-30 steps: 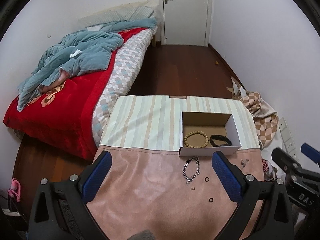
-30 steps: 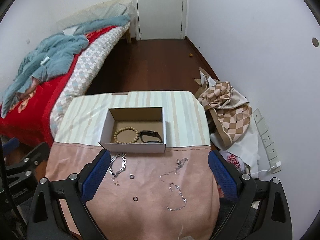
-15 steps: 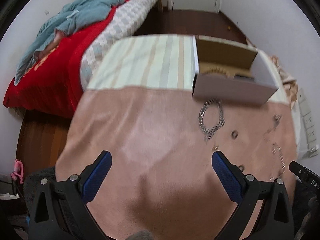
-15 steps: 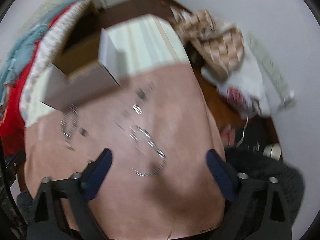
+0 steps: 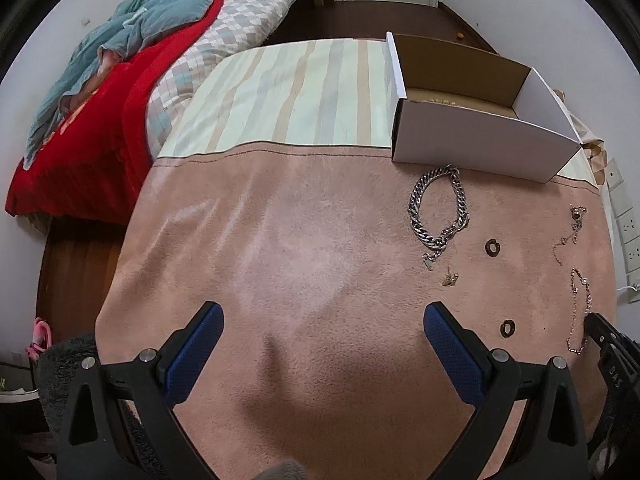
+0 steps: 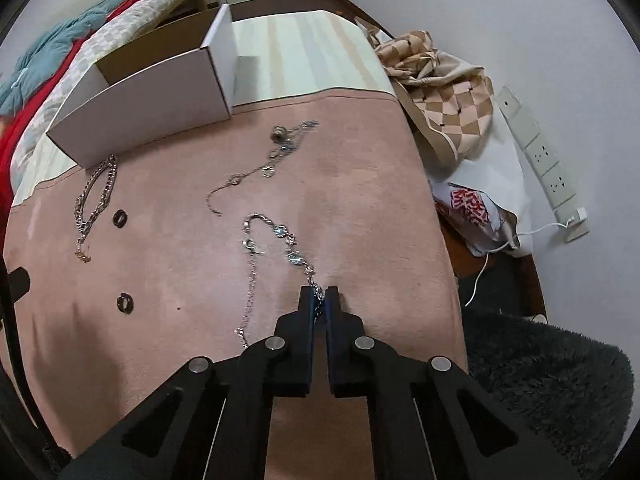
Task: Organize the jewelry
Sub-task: 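Grasp the silver chain bracelet with the left tool while the right tool grasps the silver necklace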
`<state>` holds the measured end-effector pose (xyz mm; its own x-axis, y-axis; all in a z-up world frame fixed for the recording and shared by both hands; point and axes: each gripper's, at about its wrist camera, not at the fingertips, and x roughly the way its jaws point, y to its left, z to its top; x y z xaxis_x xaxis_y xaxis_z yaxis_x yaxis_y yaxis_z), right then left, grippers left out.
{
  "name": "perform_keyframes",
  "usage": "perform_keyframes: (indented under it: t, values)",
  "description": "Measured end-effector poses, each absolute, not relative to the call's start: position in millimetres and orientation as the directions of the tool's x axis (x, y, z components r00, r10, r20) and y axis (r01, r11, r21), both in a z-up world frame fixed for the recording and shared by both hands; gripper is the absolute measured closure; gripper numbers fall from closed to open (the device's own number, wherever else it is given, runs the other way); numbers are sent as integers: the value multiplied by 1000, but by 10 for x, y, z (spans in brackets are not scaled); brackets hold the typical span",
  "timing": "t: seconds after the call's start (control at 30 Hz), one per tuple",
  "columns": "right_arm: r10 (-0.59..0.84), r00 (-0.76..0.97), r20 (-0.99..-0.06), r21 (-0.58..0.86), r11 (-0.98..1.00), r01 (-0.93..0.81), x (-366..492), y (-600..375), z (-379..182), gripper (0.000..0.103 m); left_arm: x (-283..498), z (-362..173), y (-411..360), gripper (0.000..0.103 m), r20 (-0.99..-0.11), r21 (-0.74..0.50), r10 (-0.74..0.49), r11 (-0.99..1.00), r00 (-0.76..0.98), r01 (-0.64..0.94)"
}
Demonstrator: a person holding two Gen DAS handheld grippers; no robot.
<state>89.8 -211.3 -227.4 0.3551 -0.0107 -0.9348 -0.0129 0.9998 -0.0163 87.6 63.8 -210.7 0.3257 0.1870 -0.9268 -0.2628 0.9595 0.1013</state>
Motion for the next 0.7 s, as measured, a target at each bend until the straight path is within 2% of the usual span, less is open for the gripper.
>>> perform_keyframes:
  t: [0.2, 0.43, 0.5, 0.57, 0.6, 0.63, 0.67, 0.7]
  values:
    - [150, 427, -892, 166, 986, 0, 893, -2149, -1865, 99, 1051, -2089, 746, 1, -932, 53, 147, 959, 332, -277]
    - [210, 481, -851, 214, 976, -47, 1017, -1967, -1543, 99, 1561, -2222, 692, 2, -951, -55, 17, 973, 307, -222]
    - [206, 479, -853, 212, 976, -43, 1090, -1970, -1581, 99, 1707, -2307, 602, 13, -957, -39, 16, 982, 289, -183]
    - [203, 470, -859, 215, 976, -28, 1153, -1990, -1651, 99, 1801, -2407, 532, 33, -964, -16, 25, 988, 264, -153]
    - [201, 467, -861, 216, 976, -22, 1188, -2010, -1676, 99, 1832, -2460, 501, 40, -968, -13, 22, 990, 251, -139]
    - [202, 462, -864, 219, 976, -16, 1204, -2017, -1701, 99, 1844, -2499, 481, 50, -970, -10, 21, 992, 240, -129]
    - [201, 459, -866, 219, 976, -13, 1220, -2031, -1712, 99, 1830, -2476, 452, 65, -961, 1, 33, 993, 275, -116]
    - [197, 459, -867, 216, 976, -10, 1228, -2042, -1721, 99, 1814, -2467, 425, 73, -957, -8, 19, 995, 290, -95]
